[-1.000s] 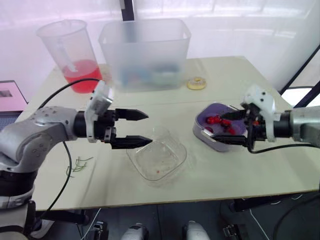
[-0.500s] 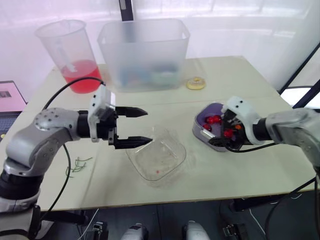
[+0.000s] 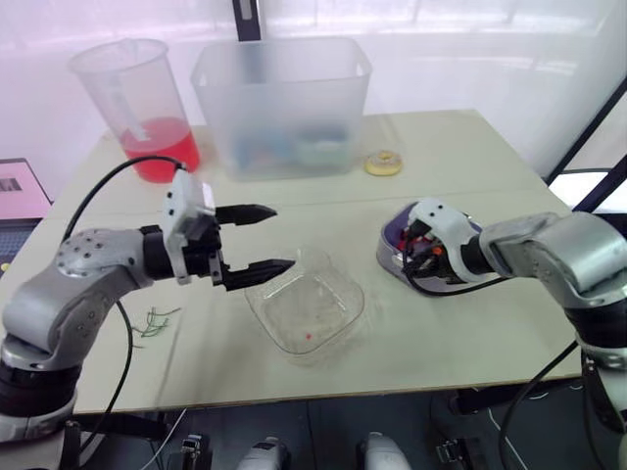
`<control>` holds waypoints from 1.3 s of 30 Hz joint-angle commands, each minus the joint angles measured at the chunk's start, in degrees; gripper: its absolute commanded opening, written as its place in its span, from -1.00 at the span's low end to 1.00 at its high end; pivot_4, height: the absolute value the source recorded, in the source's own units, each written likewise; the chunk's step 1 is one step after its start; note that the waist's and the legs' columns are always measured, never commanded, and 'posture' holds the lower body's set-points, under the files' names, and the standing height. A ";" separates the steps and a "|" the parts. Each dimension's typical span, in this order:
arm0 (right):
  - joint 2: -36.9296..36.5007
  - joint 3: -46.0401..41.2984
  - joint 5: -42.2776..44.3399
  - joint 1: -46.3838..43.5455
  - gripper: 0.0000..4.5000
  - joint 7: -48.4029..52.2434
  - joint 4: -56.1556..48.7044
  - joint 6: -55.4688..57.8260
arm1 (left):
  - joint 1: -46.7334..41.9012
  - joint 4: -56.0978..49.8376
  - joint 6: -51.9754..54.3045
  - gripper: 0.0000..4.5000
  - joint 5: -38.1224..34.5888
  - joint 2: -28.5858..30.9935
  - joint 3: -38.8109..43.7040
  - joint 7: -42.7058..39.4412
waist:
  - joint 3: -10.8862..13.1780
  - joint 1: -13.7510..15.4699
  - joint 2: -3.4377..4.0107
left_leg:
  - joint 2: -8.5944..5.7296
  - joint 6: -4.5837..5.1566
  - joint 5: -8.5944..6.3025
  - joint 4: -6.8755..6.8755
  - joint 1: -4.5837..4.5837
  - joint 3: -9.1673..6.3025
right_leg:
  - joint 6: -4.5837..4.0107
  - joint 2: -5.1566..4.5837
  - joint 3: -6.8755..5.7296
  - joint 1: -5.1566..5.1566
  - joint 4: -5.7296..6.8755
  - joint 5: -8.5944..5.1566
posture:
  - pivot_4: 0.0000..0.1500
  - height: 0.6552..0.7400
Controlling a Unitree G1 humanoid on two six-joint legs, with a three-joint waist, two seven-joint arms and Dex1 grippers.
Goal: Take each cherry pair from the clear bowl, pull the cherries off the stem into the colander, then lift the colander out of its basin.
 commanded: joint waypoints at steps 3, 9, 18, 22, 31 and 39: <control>0.96 0.69 -1.95 -1.59 -0.49 -0.65 -0.16 -0.52 | -0.30 -0.04 -3.65 1.00 2.58 0.08 1.22 0.18 | 0.00 -0.01 0.00 | 0.00 0.00 0.00 0.00 0.00 0.00 | 0.00 0.00 0.00 0.00 0.00 0.00 | 1.00 1.00; 0.76 0.75 -2.84 -2.13 -0.90 -0.86 -0.64 -0.57 | -0.75 0.21 -3.99 1.00 3.08 -0.38 0.49 -0.02 | 0.00 0.03 0.00 | 0.00 0.00 0.00 0.00 0.00 0.00 | 0.00 0.00 0.00 0.00 0.00 0.00 | 1.00 1.00; -2.71 3.51 -4.52 -3.94 -0.90 -0.22 -3.24 -1.90 | -1.56 1.72 -4.58 1.00 4.47 -1.18 -0.78 -1.12 | 0.00 0.05 0.00 | -0.01 0.00 0.00 0.00 0.00 0.00 | 0.00 -0.01 0.00 -0.01 0.00 0.00 | 1.00 1.00; -4.49 3.27 -4.39 -4.13 -0.90 0.48 -5.14 -2.42 | -2.46 2.87 -4.99 1.00 5.21 -1.59 -1.93 -2.13 | 0.00 0.11 0.00 | -0.02 0.00 0.00 0.00 -0.01 0.00 | 0.00 -0.02 0.00 -0.01 0.00 0.00 | 1.00 1.00; -6.62 1.56 -4.23 -4.43 -0.90 1.02 -8.70 -2.31 | -6.10 7.14 -6.97 1.00 7.16 -3.61 -4.89 -4.85 | 0.00 0.07 0.00 | -0.02 0.00 0.00 0.02 -0.01 0.01 | 0.00 -0.01 -0.01 -0.01 0.01 0.00 | 1.00 1.00; -8.34 -2.01 -3.06 -6.44 -0.90 1.29 -12.20 1.32 | -9.26 11.92 -10.14 1.00 9.58 -5.98 -7.16 -7.98 | 0.00 0.01 0.00 | -0.02 0.00 0.00 0.01 -0.01 0.01 | 0.00 0.00 -0.01 -0.02 0.02 0.00 | 1.00 1.00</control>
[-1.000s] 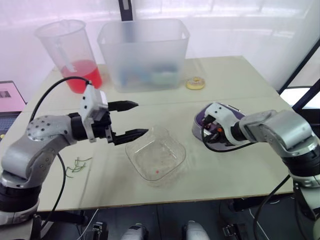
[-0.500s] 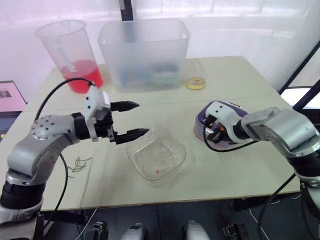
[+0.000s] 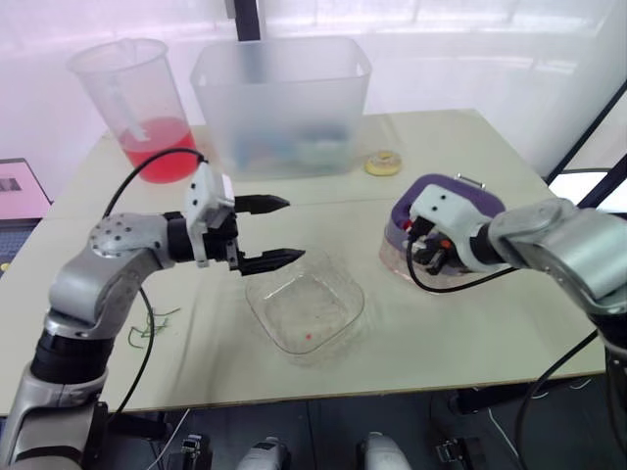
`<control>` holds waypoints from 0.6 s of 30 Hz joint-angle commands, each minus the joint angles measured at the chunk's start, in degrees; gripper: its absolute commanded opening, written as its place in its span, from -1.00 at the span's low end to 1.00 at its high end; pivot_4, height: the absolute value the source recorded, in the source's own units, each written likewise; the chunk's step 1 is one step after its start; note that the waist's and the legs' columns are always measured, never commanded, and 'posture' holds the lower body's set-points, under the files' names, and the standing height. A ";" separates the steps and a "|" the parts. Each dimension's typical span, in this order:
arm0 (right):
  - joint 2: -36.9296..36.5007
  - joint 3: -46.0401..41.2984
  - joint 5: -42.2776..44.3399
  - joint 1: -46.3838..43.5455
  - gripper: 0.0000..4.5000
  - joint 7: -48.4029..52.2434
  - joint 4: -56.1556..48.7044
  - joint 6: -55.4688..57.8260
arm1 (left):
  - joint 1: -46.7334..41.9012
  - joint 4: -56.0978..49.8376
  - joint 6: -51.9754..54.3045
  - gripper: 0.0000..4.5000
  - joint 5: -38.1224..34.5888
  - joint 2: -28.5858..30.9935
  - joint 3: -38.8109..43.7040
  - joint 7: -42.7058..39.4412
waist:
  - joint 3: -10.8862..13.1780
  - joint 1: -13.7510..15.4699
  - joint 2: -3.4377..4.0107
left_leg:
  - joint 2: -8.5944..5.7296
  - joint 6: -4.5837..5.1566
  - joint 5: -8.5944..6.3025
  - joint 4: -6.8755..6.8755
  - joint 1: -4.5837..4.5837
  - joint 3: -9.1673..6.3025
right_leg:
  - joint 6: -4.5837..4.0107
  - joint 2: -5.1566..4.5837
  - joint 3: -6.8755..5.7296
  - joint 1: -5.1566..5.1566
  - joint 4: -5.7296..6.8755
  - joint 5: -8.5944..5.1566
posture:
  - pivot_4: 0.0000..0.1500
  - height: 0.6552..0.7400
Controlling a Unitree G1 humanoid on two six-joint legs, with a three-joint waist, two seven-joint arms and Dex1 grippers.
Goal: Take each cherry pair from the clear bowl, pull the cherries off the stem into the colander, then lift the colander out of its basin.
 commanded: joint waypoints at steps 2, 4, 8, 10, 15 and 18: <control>-0.86 -4.40 0.56 -3.25 -0.90 -0.07 -2.83 2.44 | -2.17 1.13 -2.34 1.00 1.15 -0.40 -0.08 -1.76 | 0.00 -0.03 0.00 | 0.00 0.00 0.00 0.00 0.00 0.00 | 0.00 0.01 0.00 0.00 0.00 0.00 | 1.00 1.00; -0.79 -5.29 1.10 -4.12 -0.90 0.03 -3.25 3.73 | -2.36 1.61 -2.70 1.00 1.37 -0.60 -0.18 -2.29 | 0.00 -0.03 0.00 | 0.00 0.00 0.00 0.00 0.00 0.00 | 0.00 0.00 0.00 0.00 0.01 0.00 | 1.00 1.00; -0.95 -6.35 1.98 -4.27 -0.90 0.11 -3.69 5.15 | -2.65 2.60 -3.39 1.00 1.82 -0.98 -0.41 -2.96 | 0.00 0.03 0.00 | 0.01 0.00 0.00 0.00 0.00 0.00 | 0.00 0.00 0.00 -0.02 0.02 0.00 | 1.00 1.00; -1.36 -6.87 2.39 -3.63 -0.90 0.20 -4.03 5.50 | -2.64 2.78 -3.58 1.00 2.03 -1.24 -0.48 -3.21 | 0.00 0.05 0.00 | 0.00 0.00 0.00 0.01 0.00 0.00 | 0.00 -0.01 0.00 -0.01 0.02 0.00 | 1.00 1.00; -1.87 -6.80 2.84 -2.30 -0.90 -0.19 -4.53 5.26 | -2.49 3.05 -3.65 1.00 2.42 -1.54 -0.48 -3.70 | 0.00 0.00 0.00 | 0.00 0.00 0.00 0.01 0.00 0.00 | 0.00 0.00 0.00 -0.01 0.03 0.00 | 1.00 1.00; -1.74 -7.00 3.00 -1.88 -0.90 -0.34 -4.75 5.39 | -2.55 3.15 -3.55 1.00 2.44 -1.46 -0.39 -3.90 | 0.00 -0.01 0.00 | 0.00 0.00 0.00 0.01 0.00 0.01 | 0.00 -0.01 0.00 -0.01 0.04 0.00 | 1.00 1.00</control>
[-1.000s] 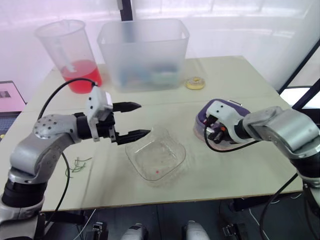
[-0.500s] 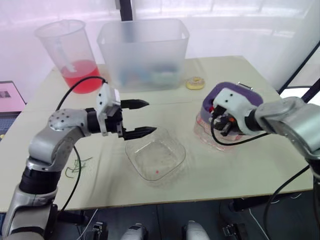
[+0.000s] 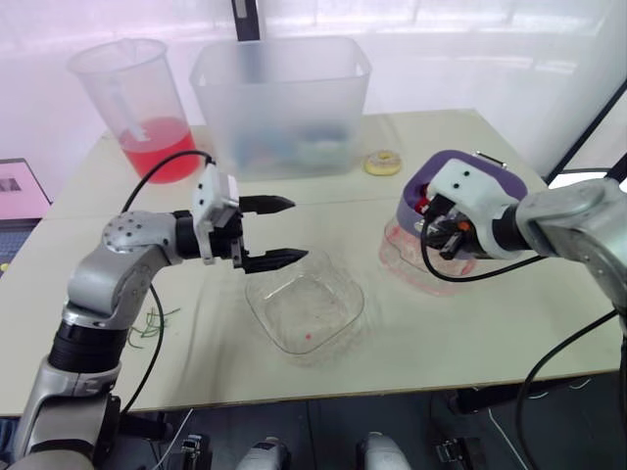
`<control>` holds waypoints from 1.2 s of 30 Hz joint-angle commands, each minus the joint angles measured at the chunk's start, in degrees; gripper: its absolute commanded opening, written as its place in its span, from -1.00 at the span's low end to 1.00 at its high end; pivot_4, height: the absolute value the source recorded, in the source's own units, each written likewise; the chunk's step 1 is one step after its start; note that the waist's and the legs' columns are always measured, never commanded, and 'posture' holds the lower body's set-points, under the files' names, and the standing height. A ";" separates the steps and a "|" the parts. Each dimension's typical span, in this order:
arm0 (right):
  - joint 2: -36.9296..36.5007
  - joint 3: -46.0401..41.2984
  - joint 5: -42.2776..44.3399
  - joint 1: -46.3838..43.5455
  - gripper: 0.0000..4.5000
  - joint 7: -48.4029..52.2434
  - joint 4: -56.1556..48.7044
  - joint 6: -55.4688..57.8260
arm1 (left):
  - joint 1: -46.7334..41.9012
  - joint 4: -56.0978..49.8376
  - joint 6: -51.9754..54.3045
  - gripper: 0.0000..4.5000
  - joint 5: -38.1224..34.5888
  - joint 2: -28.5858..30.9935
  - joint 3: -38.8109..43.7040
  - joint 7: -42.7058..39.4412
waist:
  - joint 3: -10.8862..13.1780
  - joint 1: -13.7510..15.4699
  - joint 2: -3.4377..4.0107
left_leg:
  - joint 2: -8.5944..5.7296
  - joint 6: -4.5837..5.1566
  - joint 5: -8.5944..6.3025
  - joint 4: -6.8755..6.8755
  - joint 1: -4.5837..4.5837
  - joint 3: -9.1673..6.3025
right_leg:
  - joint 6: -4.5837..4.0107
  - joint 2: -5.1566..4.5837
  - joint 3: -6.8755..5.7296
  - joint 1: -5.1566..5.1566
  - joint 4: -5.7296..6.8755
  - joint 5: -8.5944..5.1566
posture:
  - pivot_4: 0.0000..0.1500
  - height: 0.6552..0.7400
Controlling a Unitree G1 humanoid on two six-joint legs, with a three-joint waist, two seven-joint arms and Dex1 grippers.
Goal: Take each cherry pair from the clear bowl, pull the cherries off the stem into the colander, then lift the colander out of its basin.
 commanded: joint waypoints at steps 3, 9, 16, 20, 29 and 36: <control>-0.78 -2.61 0.29 -0.79 -0.90 -0.48 -1.96 0.08 | -1.20 -0.71 -0.84 1.00 0.23 0.43 0.80 -0.55 | 0.00 -0.02 0.00 | 0.00 0.00 0.00 0.00 0.00 0.00 | 0.00 0.00 0.00 0.00 0.00 0.00 | 1.00 1.00; -0.32 -3.25 0.89 -0.47 -0.90 -0.43 -2.05 0.64 | -1.15 -0.98 0.02 1.00 -0.65 0.50 1.48 -0.44 | 0.00 0.00 0.00 | 0.00 0.00 0.00 0.00 0.00 0.00 | 0.00 0.00 0.00 0.00 0.00 0.00 | 1.00 1.00; 0.00 -3.63 1.87 1.12 -0.90 0.30 -1.02 -0.55 | -0.34 -1.98 0.91 1.00 -0.92 1.13 2.16 0.38 | 0.00 -0.01 0.00 | -0.01 0.00 0.00 0.01 0.00 0.00 | 0.00 -0.01 0.00 0.00 0.01 0.00 | 1.00 1.00; -0.79 -2.18 1.84 0.85 -0.90 1.16 -0.01 -2.01 | 0.66 -2.72 1.32 1.00 -0.80 1.44 3.01 1.64 | 0.00 -0.06 0.00 | 0.01 0.00 0.00 0.00 0.00 0.00 | 0.00 0.01 0.00 0.00 0.01 0.00 | 1.00 1.00; 2.26 14.12 -10.07 -14.40 -0.90 14.05 19.65 -26.30 | 6.54 -5.67 2.08 1.00 -1.22 3.66 9.90 7.42 | 0.00 -1.05 0.01 | 0.03 0.00 0.00 -0.04 0.01 0.13 | 0.00 0.00 0.07 -0.12 0.00 0.00 | 1.00 1.00; 18.50 21.96 -19.88 -26.97 -0.90 30.91 46.96 -51.88 | 16.73 -12.49 3.69 1.00 -2.05 4.97 17.39 12.88 | 0.00 -1.93 0.00 | 0.08 0.00 0.00 -0.13 0.00 0.07 | 0.00 0.03 0.04 -0.20 -0.02 0.00 | 1.00 1.00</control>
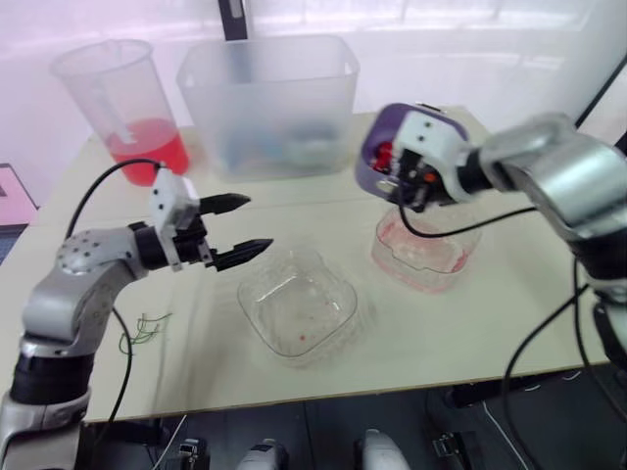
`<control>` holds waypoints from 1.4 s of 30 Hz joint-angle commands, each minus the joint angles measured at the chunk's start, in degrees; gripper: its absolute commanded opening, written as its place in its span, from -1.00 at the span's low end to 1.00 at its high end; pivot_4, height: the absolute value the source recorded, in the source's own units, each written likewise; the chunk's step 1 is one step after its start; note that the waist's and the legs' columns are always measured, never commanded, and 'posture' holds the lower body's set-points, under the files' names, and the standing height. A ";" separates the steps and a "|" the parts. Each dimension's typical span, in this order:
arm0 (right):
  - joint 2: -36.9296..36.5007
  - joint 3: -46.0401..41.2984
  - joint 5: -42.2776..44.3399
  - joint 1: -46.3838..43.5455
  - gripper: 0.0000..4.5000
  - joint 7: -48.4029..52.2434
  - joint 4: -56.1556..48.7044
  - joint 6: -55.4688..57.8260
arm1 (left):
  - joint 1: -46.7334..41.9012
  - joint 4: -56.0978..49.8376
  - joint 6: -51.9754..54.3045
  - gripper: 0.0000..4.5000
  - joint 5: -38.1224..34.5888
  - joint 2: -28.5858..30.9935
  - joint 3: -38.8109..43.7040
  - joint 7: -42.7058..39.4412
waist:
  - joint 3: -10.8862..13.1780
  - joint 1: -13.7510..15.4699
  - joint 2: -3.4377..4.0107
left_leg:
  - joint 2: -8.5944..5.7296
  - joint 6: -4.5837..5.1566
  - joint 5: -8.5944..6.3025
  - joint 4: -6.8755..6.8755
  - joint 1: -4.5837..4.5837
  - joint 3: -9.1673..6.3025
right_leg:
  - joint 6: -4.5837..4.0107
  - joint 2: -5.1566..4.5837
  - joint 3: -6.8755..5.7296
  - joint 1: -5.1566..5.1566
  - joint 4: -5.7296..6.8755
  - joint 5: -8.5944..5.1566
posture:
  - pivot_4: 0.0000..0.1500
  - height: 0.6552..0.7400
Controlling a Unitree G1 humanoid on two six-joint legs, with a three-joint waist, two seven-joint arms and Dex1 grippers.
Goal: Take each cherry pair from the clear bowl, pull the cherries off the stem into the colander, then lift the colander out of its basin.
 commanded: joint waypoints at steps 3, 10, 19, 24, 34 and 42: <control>11.33 2.22 -7.73 -6.18 -0.90 10.88 21.43 -20.95 | 8.21 -8.93 2.25 1.00 -2.23 1.30 8.19 5.42 | 0.00 0.10 0.00 | 0.00 0.00 0.00 0.03 -0.01 -0.06 | 0.00 0.00 -0.01 -0.01 0.01 0.00 | 1.00 1.00; 21.56 2.21 -15.14 -7.05 -0.90 16.16 40.46 -35.37 | 16.84 -15.26 5.77 1.00 -3.65 3.08 14.23 9.37 | 0.00 0.42 0.00 | -0.07 -0.01 0.00 0.06 -0.02 -0.25 | -0.02 -0.03 -0.07 0.10 -0.03 0.01 | 1.00 1.00; 26.74 0.16 -21.24 -5.03 -0.90 15.10 49.52 -43.51 | 19.22 -17.97 7.88 1.00 -5.42 5.02 15.87 10.77 | 0.00 -0.19 0.01 | -0.03 -0.02 0.01 0.00 -0.02 -0.23 | -0.02 0.01 -0.06 0.04 -0.01 0.01 | 1.00 1.00; 28.12 -1.21 -23.66 -4.64 -0.31 14.57 53.38 -44.99 | 18.44 -16.88 8.18 1.00 -6.22 6.23 15.79 10.21 | 0.00 -0.16 0.01 | -0.04 -0.02 0.01 0.00 -0.02 -0.23 | -0.02 0.01 -0.06 0.05 -0.01 0.01 | 1.00 1.00; 23.90 -11.25 -20.25 -10.18 0.98 20.03 51.02 -41.99 | 16.39 -13.91 7.16 1.00 -6.32 4.50 13.83 11.05 | 0.02 -0.40 0.03 | -0.03 -0.03 0.01 -0.01 -0.02 -0.23 | -0.02 0.01 -0.06 0.04 0.00 0.01 | 1.00 1.00; 10.00 -25.81 -11.18 -4.25 0.98 23.05 37.89 -44.30 | 16.37 -9.02 7.02 1.00 -3.90 5.10 11.99 11.17 | 0.01 0.47 0.02 | -0.07 -0.02 0.01 0.02 -0.02 -0.22 | -0.02 -0.03 -0.06 0.10 -0.02 0.01 | 1.00 1.00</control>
